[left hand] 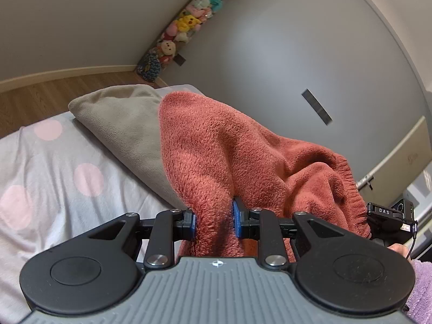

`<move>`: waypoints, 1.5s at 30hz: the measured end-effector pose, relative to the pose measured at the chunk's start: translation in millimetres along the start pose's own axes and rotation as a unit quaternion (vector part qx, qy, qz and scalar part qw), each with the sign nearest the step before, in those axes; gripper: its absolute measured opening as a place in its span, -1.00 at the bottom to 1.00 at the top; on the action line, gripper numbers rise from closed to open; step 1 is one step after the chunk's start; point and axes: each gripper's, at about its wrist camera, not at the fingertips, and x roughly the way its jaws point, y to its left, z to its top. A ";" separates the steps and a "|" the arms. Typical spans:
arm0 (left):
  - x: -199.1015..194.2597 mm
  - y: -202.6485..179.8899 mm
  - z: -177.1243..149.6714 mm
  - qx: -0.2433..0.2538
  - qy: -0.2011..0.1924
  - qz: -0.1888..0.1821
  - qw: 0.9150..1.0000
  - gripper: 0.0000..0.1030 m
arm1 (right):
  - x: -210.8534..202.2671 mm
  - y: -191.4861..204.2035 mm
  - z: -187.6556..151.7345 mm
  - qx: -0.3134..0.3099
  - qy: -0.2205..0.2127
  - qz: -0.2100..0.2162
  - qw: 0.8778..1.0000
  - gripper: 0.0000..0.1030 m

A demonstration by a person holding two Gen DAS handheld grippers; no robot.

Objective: Fold clothes
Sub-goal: 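Lift the folded fleece with both grippers off the bed, then carry the fleece with both grippers over the beige blanket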

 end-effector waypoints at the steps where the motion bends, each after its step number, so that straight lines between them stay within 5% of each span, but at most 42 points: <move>1: 10.7 6.2 2.0 -0.011 -0.005 0.003 1.000 -0.58 | 11.0 -3.5 11.4 -0.004 0.006 -0.003 1.000 -0.33; 7: 70.9 39.3 18.7 -0.071 -0.054 0.038 0.995 -0.58 | 96.5 -17.6 95.1 -0.049 0.049 -0.008 0.998 -0.33; 13: 122.0 59.2 58.0 -0.045 -0.095 0.104 0.989 -0.58 | 197.8 -14.3 181.6 -0.116 0.093 0.010 0.989 -0.33; 22: 145.4 78.6 103.9 -0.078 -0.084 0.151 0.982 -0.58 | 319.9 25.9 257.7 -0.218 0.159 0.037 0.962 -0.33; 33: 161.8 87.4 124.8 -0.100 -0.066 0.174 0.977 -0.59 | 386.0 97.5 282.2 -0.306 0.177 -0.002 0.936 -0.33; 42: 172.2 103.3 121.6 -0.110 -0.055 0.194 0.973 -0.59 | 428.1 96.7 269.1 -0.314 0.179 -0.018 0.932 -0.33; 45: 179.4 107.5 123.2 -0.107 -0.047 0.190 0.975 -0.59 | 432.1 85.5 272.2 -0.294 0.149 -0.026 0.944 -0.66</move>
